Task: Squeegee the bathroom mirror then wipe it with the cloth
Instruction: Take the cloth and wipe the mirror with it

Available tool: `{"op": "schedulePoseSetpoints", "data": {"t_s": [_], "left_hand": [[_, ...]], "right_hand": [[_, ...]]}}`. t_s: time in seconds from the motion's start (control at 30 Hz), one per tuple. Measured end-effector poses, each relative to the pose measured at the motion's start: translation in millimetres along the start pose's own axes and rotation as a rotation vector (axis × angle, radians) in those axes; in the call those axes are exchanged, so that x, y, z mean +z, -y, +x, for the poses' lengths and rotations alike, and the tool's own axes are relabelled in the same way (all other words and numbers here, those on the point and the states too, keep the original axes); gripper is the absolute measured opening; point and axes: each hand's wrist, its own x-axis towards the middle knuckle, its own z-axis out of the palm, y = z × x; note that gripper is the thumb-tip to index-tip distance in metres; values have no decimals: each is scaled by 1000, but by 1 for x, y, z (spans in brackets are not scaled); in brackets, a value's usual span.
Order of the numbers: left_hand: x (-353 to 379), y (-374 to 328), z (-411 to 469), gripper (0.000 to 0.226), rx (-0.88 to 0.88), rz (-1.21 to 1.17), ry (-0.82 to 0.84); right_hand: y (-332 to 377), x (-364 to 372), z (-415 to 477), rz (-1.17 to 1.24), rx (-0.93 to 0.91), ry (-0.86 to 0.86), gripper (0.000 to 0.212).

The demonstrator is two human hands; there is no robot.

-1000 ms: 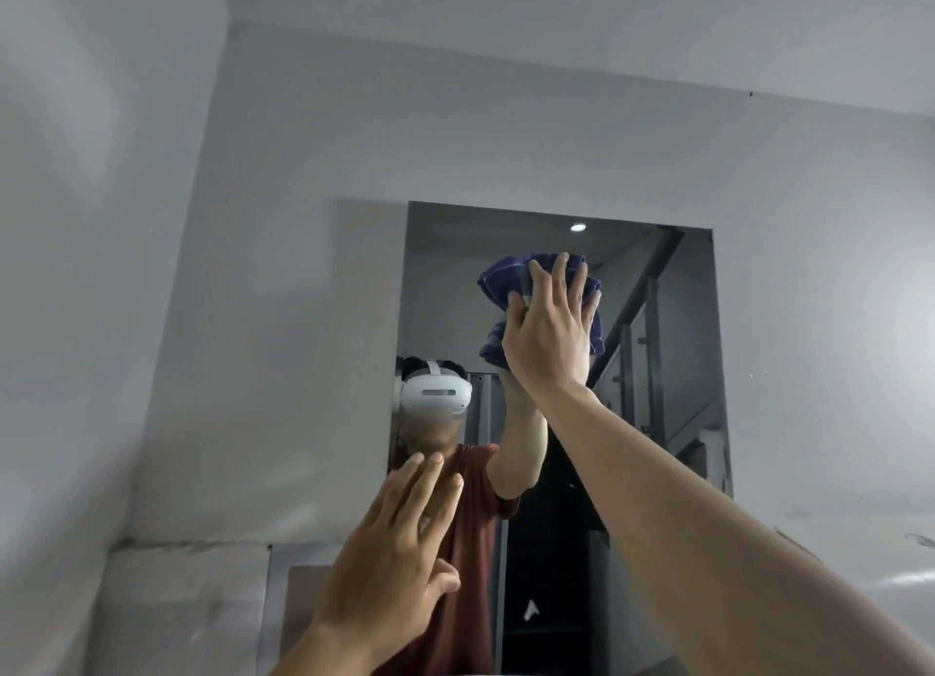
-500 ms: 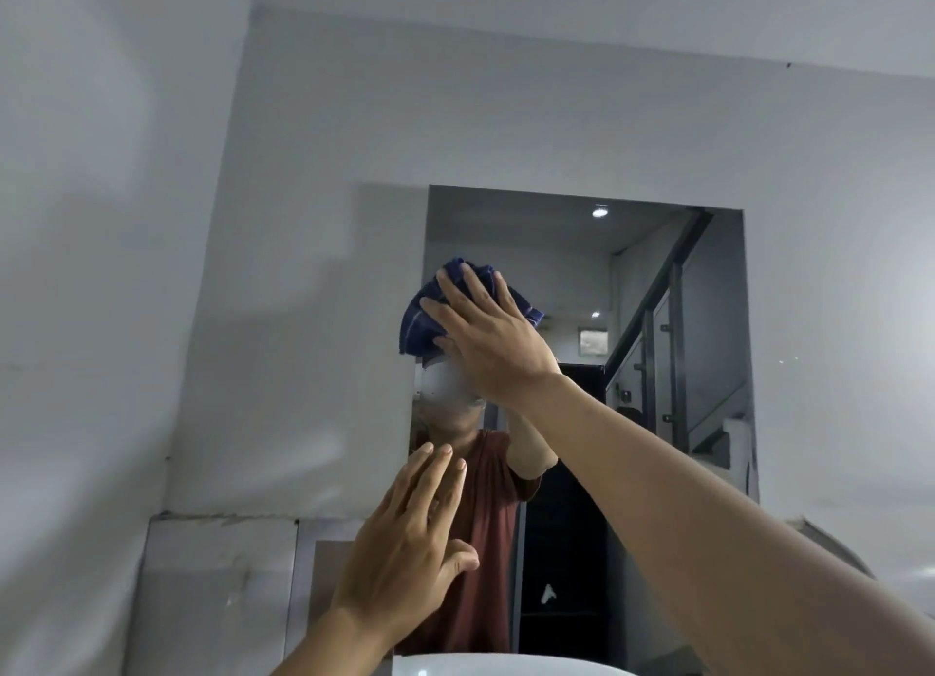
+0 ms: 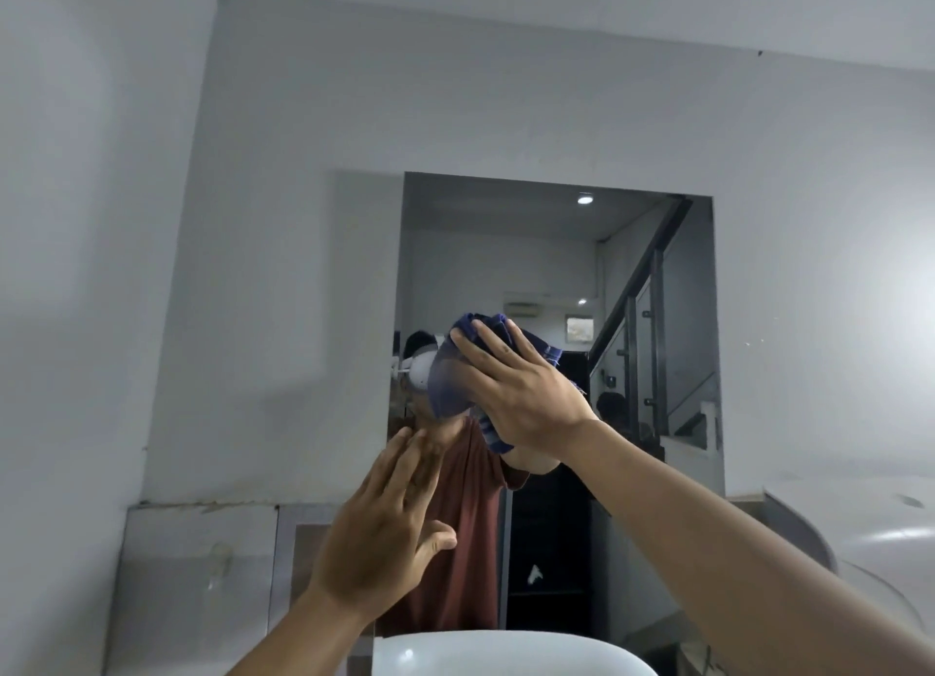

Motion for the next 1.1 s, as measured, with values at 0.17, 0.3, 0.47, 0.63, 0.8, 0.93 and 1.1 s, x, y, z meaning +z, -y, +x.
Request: {"op": "schedulePoseSetpoints", "data": {"t_s": [0.17, 0.3, 0.47, 0.63, 0.8, 0.93, 1.1], "left_hand": [[-1, -1, 1, 108, -11, -1, 23], [0, 0, 1, 104, -9, 26, 51], [-1, 2, 2, 97, 10, 56, 29], [-2, 5, 1, 89, 46, 107, 30], [-11, 5, 7, 74, 37, 114, 22], [-16, 4, 14, 75, 34, 122, 44], [-17, 2, 13, 79, 28, 106, 55]], "right_hand": [[-16, -6, -27, -46, 99, 34, 56], [-36, -15, -32, -10, 245, -24, 49], [-67, -23, -48, 42, 551, -87, 53], [-86, -21, -71, 54, 722, -151, 50], [-85, -15, -92, 27, 821, -168, 54], [-72, -9, -101, 39, 938, -222, 54], [-47, -2, -115, 108, 1089, -262, 55]]}}
